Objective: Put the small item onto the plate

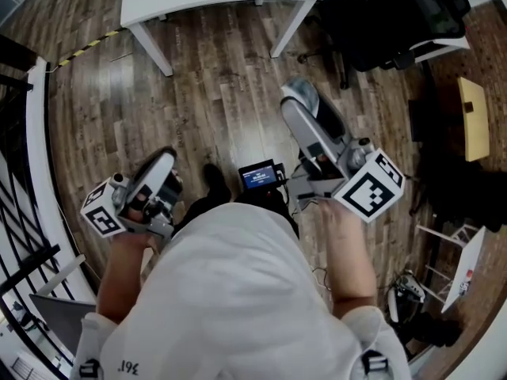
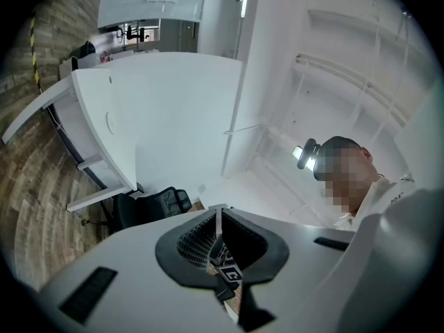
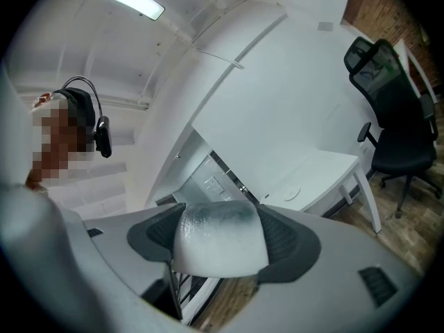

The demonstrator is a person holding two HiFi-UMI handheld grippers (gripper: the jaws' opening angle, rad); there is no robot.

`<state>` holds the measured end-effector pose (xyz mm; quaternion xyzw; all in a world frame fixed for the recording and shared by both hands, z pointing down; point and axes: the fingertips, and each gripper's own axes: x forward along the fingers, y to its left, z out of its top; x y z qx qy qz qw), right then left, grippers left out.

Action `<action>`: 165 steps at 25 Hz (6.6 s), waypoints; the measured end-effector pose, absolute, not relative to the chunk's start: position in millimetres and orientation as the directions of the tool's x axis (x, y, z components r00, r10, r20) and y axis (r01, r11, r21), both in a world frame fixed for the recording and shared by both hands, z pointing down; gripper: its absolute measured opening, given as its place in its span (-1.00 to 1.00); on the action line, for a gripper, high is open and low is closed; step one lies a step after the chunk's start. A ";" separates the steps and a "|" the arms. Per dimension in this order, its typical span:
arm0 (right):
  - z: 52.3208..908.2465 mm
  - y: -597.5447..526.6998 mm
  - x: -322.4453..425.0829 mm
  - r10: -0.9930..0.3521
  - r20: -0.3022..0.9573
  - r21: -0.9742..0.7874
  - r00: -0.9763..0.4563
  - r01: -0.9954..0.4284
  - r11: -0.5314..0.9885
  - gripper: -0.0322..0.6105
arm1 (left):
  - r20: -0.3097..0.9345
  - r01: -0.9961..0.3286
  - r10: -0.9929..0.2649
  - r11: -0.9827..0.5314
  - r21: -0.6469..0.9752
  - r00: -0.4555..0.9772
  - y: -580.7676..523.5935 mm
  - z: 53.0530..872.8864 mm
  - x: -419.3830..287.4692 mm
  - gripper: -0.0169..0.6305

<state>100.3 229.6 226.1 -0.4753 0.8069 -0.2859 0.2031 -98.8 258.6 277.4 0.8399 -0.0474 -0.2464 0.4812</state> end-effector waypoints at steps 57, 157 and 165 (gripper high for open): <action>307.9 -74.0 192.9 -0.772 0.048 -0.693 -0.634 -0.577 0.431 0.08 | -0.298 -0.004 -0.548 -0.482 0.876 0.781 -18.6 296.7 14.9 -0.91; 588.2 -518.5 76.3 -0.552 0.755 0.027 -0.354 -0.824 0.566 0.08 | 0.067 -0.215 -0.442 -0.294 0.931 0.894 -338.5 456.5 0.0 -0.80; 588.3 -520.8 77.5 -0.570 0.742 0.029 -0.353 -0.832 0.554 0.08 | 0.068 -0.209 -0.427 -0.292 0.933 0.902 -336.6 458.2 3.6 -0.80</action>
